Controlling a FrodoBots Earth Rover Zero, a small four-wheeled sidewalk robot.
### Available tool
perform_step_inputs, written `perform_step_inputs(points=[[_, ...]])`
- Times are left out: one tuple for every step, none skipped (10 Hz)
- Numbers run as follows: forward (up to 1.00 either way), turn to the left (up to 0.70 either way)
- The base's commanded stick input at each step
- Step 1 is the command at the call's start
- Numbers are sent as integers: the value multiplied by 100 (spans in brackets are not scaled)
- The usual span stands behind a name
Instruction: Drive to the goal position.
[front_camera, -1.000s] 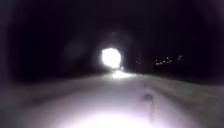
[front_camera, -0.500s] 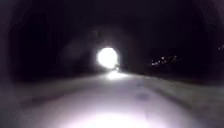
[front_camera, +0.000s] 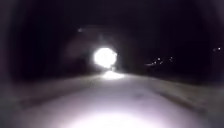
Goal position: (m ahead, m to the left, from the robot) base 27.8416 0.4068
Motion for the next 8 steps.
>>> perform_step_inputs(points=[[100,0],[100,0],[100,0],[100,0],[100,0],[100,0],[100,0],[100,0]])
